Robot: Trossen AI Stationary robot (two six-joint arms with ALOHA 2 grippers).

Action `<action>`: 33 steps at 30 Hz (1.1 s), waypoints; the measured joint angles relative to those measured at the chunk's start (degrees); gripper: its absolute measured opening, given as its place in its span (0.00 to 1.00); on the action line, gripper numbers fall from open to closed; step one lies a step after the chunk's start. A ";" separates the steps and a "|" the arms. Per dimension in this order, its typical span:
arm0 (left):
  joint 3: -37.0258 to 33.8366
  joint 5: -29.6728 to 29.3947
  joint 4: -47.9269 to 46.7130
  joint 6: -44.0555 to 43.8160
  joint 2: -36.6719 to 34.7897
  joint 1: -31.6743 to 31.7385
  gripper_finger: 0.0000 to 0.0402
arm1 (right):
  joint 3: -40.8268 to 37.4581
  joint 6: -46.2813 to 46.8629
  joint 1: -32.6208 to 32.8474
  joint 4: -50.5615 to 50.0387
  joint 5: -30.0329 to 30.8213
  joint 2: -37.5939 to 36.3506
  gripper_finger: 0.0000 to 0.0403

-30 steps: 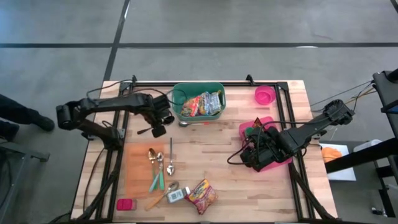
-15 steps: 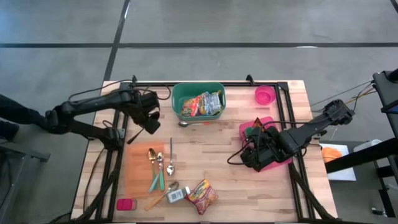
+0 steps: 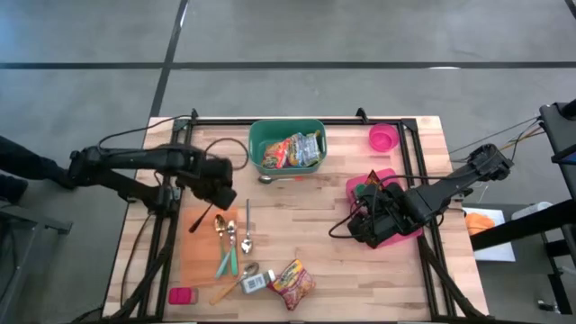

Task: Pick & Place Food Item
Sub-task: Put the black spoon into the orange bin

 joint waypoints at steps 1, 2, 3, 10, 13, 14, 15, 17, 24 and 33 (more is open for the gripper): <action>0.00 -0.04 0.00 -2.68 0.00 -1.71 0.00 | 0.00 0.00 0.00 0.00 0.04 0.00 0.70; -0.02 -0.16 0.00 -5.33 0.00 -3.33 0.00 | 0.00 0.00 0.00 0.00 0.23 0.00 0.70; -0.02 -0.54 0.07 -8.11 0.00 -5.05 0.00 | 0.00 0.00 0.00 0.00 0.74 0.00 0.70; -0.09 -3.03 0.53 -26.22 1.11 -15.99 0.00 | 0.00 -2.57 0.00 0.11 4.57 0.00 0.70; -1.25 -3.92 1.44 -32.12 2.38 -19.61 0.00 | 0.00 -5.70 -0.04 0.26 5.41 0.00 0.70; -1.95 -3.97 1.94 -33.86 2.86 -20.45 0.00 | 0.00 -6.43 -0.04 0.30 5.89 0.00 0.70; -2.68 -3.97 3.09 -35.44 3.31 -21.32 0.00 | 0.00 -7.05 -0.06 0.39 6.33 0.00 0.70; -3.88 -3.93 5.52 -38.03 4.37 -22.70 0.00 | 0.00 -7.91 -0.16 0.46 7.22 0.00 0.70; -6.83 -3.10 12.44 -41.43 8.08 -24.11 0.00 | 0.00 -11.90 -0.45 1.73 10.67 0.00 0.70; -8.59 -3.07 13.25 -41.19 12.05 -24.23 0.00 | 0.00 -15.75 -3.72 2.04 13.49 0.00 0.70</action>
